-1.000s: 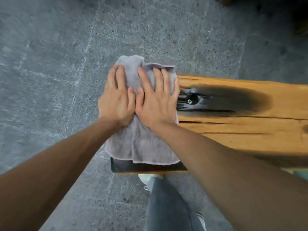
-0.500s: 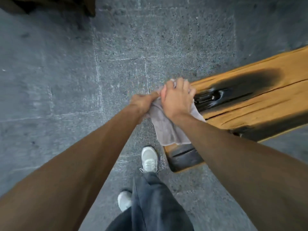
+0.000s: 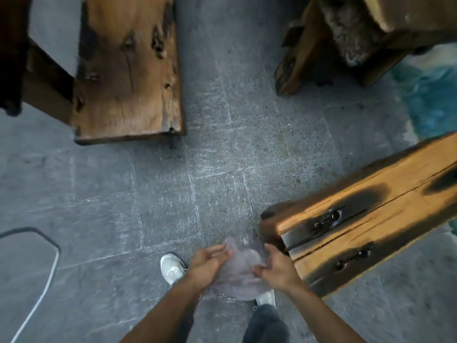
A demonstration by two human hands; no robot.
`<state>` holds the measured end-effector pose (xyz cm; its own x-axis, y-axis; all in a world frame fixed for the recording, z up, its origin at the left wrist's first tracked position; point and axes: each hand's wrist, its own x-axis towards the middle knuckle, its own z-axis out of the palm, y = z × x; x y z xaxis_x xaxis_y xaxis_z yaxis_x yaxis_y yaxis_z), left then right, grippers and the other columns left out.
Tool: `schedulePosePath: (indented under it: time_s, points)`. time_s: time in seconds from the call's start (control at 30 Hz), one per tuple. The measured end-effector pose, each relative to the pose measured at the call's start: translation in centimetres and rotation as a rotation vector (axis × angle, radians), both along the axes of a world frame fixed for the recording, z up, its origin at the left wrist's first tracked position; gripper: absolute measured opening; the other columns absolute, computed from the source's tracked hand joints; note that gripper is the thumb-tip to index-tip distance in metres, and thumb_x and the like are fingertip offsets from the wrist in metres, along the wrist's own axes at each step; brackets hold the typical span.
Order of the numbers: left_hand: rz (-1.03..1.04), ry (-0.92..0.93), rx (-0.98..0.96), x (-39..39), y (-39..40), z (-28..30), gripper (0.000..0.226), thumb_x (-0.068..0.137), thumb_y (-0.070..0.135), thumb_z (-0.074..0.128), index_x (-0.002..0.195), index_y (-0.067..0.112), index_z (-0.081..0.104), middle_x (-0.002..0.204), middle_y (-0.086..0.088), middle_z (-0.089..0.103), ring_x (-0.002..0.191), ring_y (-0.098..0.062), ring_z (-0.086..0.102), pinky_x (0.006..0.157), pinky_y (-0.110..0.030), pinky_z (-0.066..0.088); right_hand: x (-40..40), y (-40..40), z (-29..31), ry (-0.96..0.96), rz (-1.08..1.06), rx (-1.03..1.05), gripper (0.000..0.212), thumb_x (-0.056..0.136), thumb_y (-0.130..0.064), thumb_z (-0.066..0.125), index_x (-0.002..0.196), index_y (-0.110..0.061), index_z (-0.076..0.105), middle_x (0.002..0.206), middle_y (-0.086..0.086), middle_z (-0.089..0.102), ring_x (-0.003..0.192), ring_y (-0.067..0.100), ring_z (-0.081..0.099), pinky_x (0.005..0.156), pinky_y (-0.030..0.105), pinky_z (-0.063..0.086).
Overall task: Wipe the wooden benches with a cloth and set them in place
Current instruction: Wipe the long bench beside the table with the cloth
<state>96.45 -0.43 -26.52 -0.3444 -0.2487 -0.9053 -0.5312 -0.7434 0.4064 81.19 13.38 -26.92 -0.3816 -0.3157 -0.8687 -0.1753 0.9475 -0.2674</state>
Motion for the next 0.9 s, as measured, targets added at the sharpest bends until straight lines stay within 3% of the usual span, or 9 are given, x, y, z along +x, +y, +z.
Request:
schedulePosePath:
  time_s: [0.13, 0.2, 0.3, 0.47, 0.5, 0.6, 0.7, 0.8, 0.9]
  points:
    - [-0.228, 0.096, -0.106, 4.2, -8.3, 3.4, 0.025, 0.082, 0.01, 0.08, 0.104, 0.02, 0.076, 0.097, -0.005, 0.078, 0.085, -0.013, 0.07, 0.079, -0.022, 0.055, 2.0, -6.2, 3.7, -0.303, 0.05, 0.008, 0.007, 0.084, -0.016, 0.077, 0.082, -0.018, 0.07, 0.078, -0.003, 0.061, 0.077, 0.012, 0.056, 0.067, 0.025, 0.038]
    - [-0.291, 0.091, -0.163, 6.0, -12.8, 5.1, 0.03, 0.085, 0.015, 0.079, 0.113, 0.019, 0.073, 0.092, -0.005, 0.075, 0.087, -0.008, 0.067, 0.082, -0.018, 0.053, 3.4, -10.1, 4.9, -0.312, 0.079, -0.019, 0.017, 0.083, -0.011, 0.073, 0.07, -0.018, 0.063, 0.068, -0.002, 0.052, 0.069, 0.012, 0.048, 0.061, 0.026, 0.031]
    - [-0.211, 0.067, -0.281, 8.2, -19.0, 7.1, 0.026, 0.092, 0.023, 0.07, 0.117, 0.015, 0.072, 0.094, 0.002, 0.076, 0.08, 0.003, 0.069, 0.076, -0.01, 0.052, 5.4, -16.0, 5.7, -0.25, 0.012, -0.149, 0.023, 0.082, -0.01, 0.078, 0.07, -0.019, 0.061, 0.074, -0.005, 0.058, 0.072, 0.008, 0.052, 0.064, 0.021, 0.039]
    - [-0.152, 0.041, -0.326, 10.1, -27.8, 7.7, 0.031, 0.085, 0.004, 0.076, 0.116, 0.003, 0.072, 0.097, -0.015, 0.078, 0.078, -0.017, 0.071, 0.067, -0.023, 0.058, 6.8, -23.8, 4.9, -0.066, 0.08, -0.398, 0.024, 0.074, -0.016, 0.084, 0.073, -0.025, 0.062, 0.122, -0.013, 0.055, 0.113, -0.005, 0.052, 0.098, 0.01, 0.036]
    - [-0.129, 0.045, -0.321, 10.3, -29.4, 7.5, 0.037, 0.082, -0.003, 0.076, 0.118, 0.001, 0.07, 0.091, -0.014, 0.078, 0.073, -0.013, 0.071, 0.065, -0.021, 0.058, 6.8, -25.0, 4.5, -0.059, 0.104, -0.413, 0.025, 0.074, -0.017, 0.083, 0.072, -0.026, 0.059, 0.121, -0.012, 0.06, 0.11, -0.005, 0.056, 0.097, 0.011, 0.041]
    - [-0.056, 0.043, -0.298, 10.6, -33.8, 6.1, 0.053, 0.079, -0.019, 0.068, 0.126, 0.006, 0.064, 0.07, 0.0, 0.071, 0.05, -0.003, 0.056, 0.046, -0.013, 0.042, 6.3, -29.2, 2.5, -0.081, 0.033, -0.428, 0.021, 0.075, -0.016, 0.076, 0.075, -0.017, 0.055, 0.113, -0.009, 0.072, 0.102, 0.009, 0.068, 0.088, 0.039, 0.057]
    - [-0.004, -0.006, -0.178, 10.3, -37.6, 4.6, 0.058, 0.078, -0.001, 0.074, 0.13, 0.021, 0.063, 0.094, -0.006, 0.07, 0.075, -0.022, 0.059, 0.062, -0.027, 0.043, 5.1, -33.6, 1.0, -0.058, 0.052, -0.412, 0.019, 0.074, -0.032, 0.07, 0.076, -0.025, 0.052, 0.083, -0.016, 0.069, 0.079, 0.004, 0.065, 0.073, 0.048, 0.059]
    - [0.047, -0.036, -0.08, 8.9, -41.2, 2.9, 0.058, 0.069, 0.024, 0.086, 0.124, 0.022, 0.068, 0.116, -0.004, 0.074, 0.101, -0.022, 0.072, 0.079, -0.032, 0.058, 3.7, -37.7, 0.7, -0.047, 0.098, -0.335, 0.03, 0.07, -0.049, 0.073, 0.084, -0.036, 0.05, 0.073, -0.008, 0.066, 0.064, 0.006, 0.061, 0.062, 0.04, 0.056]
    - [0.071, -0.065, -0.187, 7.0, -44.9, 1.8, 0.041, 0.083, 0.026, 0.079, 0.122, 0.026, 0.069, 0.121, -0.004, 0.072, 0.103, -0.022, 0.072, 0.084, -0.035, 0.062, 1.9, -41.4, 0.7, -0.117, 0.087, -0.318, 0.046, 0.074, -0.024, 0.087, 0.095, -0.044, 0.05, 0.079, -0.007, 0.062, 0.065, -0.001, 0.06, 0.064, 0.022, 0.053]
